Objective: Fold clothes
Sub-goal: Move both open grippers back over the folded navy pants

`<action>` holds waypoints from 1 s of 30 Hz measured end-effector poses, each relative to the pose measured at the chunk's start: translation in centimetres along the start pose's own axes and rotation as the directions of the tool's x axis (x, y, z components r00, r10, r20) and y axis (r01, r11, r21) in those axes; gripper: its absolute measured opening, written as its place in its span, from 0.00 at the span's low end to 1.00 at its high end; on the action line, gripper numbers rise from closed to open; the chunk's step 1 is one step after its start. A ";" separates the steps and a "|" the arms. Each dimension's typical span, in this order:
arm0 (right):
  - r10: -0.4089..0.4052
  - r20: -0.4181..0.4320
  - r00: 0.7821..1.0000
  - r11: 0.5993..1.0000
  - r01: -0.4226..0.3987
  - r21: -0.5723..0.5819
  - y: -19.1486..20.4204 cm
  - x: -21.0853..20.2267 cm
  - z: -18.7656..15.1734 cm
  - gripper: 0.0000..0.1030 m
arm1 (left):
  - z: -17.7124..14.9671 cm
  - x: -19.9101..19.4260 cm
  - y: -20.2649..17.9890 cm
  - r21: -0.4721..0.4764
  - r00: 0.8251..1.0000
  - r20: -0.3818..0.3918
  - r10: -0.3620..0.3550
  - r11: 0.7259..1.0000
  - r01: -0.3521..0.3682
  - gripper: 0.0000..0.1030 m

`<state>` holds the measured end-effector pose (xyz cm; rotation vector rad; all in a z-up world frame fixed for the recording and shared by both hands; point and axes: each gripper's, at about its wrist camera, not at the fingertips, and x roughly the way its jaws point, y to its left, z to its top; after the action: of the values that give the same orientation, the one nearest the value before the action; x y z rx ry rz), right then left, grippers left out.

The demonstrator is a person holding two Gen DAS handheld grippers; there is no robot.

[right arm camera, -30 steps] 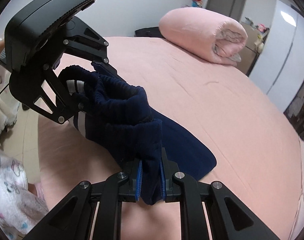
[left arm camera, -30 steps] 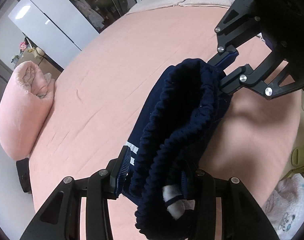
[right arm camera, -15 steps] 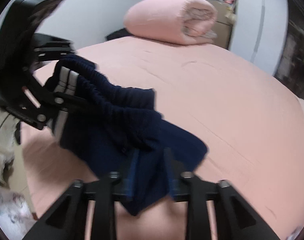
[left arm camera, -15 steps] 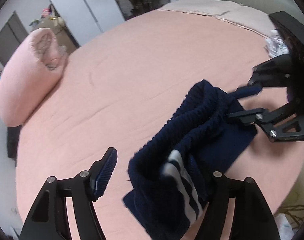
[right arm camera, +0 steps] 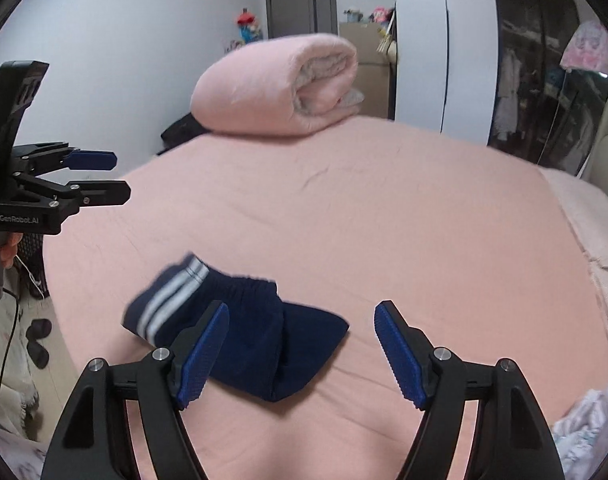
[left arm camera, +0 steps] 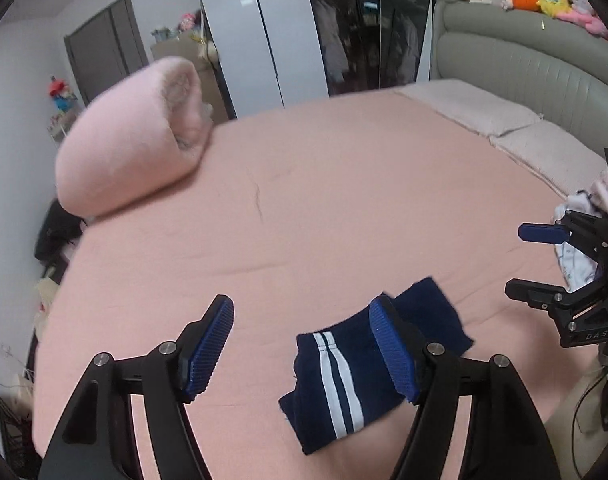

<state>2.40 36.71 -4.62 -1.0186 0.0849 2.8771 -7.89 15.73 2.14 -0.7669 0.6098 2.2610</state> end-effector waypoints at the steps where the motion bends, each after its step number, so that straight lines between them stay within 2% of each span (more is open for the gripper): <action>1: -0.007 0.011 1.000 1.000 0.007 -0.006 0.2 -1.0 0.4 0.74 | 0.4 -0.8 -0.1 0.006 1.000 0.014 0.013 1.000 -0.013 0.67; 6: -0.077 0.078 0.994 0.991 0.085 -0.105 2.6 -5.9 2.0 0.80 | 1.5 -4.6 -1.2 0.052 0.994 0.081 0.069 0.996 -0.073 0.77; 9: -0.090 0.109 0.990 0.984 0.105 -0.143 4.2 -7.7 2.5 0.85 | 1.2 -7.1 -2.4 0.074 0.989 0.136 0.066 0.994 -0.077 0.78; 15: -0.125 0.101 0.987 0.973 0.141 -0.182 6.2 -8.9 1.9 0.86 | 1.0 -8.4 -4.1 0.055 0.987 0.146 0.066 0.996 -0.075 0.79; 21: -0.165 0.084 0.983 0.959 0.180 -0.218 7.9 -9.6 1.2 0.86 | 0.7 -6.2 -2.6 -0.109 0.994 0.110 0.006 0.994 0.007 0.79; 26: -0.165 0.052 0.985 0.971 0.171 -0.167 7.3 -8.9 0.8 0.86 | -1.0 -1.7 -1.1 -0.282 0.996 0.033 -0.085 0.955 0.091 0.79; 30: -0.186 0.023 0.982 0.972 0.188 -0.143 7.0 -7.9 0.4 0.86 | -3.2 2.5 -0.9 -0.361 0.985 -0.041 -0.170 0.921 0.145 0.79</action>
<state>7.50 29.27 0.83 -0.9778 -0.2126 2.7477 -7.68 15.53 -1.97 -1.0378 0.1568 2.2266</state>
